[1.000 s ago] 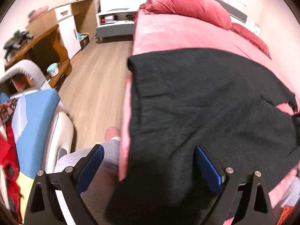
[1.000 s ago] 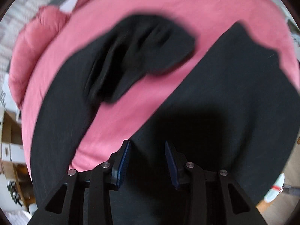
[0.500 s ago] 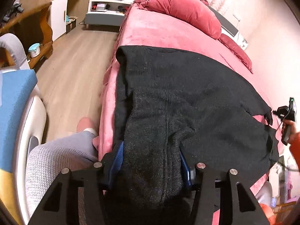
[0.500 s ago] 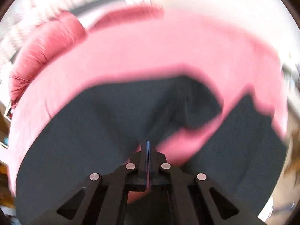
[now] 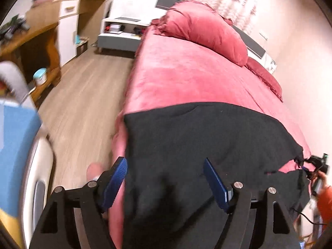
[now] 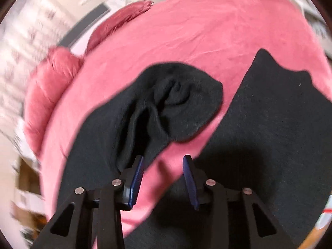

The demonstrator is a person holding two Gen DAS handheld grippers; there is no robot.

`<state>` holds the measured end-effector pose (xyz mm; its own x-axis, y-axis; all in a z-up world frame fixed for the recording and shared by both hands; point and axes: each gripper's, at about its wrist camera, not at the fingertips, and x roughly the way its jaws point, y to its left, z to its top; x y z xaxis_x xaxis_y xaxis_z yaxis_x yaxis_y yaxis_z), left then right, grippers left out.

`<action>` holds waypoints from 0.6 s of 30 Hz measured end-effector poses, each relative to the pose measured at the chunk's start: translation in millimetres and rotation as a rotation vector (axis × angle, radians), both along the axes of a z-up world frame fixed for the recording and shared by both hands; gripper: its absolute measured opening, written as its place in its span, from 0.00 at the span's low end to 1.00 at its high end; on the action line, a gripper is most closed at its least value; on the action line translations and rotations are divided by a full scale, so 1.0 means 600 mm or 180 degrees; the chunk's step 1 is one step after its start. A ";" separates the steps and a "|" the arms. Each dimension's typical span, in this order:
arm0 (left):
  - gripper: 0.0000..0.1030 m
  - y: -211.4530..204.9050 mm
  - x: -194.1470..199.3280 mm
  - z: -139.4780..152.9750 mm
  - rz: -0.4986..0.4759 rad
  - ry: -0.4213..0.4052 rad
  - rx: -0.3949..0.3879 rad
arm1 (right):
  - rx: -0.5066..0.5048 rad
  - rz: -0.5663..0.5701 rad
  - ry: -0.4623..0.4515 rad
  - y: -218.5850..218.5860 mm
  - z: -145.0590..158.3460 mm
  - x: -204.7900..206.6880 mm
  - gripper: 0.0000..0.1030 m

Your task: Fold large clothes

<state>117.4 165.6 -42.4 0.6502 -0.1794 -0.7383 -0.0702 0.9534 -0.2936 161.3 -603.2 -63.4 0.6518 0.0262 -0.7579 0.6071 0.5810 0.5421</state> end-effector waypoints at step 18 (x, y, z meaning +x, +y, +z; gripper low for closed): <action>1.00 -0.190 0.073 -0.112 -0.0652 0.0092 0.0450 | -0.0018 -0.0307 0.0658 -0.136 -0.052 0.079 0.41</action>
<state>161.0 51.6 -109.3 0.5891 -0.1989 -0.7832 0.1224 0.9800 -0.1568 208.8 -684.6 -94.6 0.4818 -0.0332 -0.8756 0.7578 0.5176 0.3973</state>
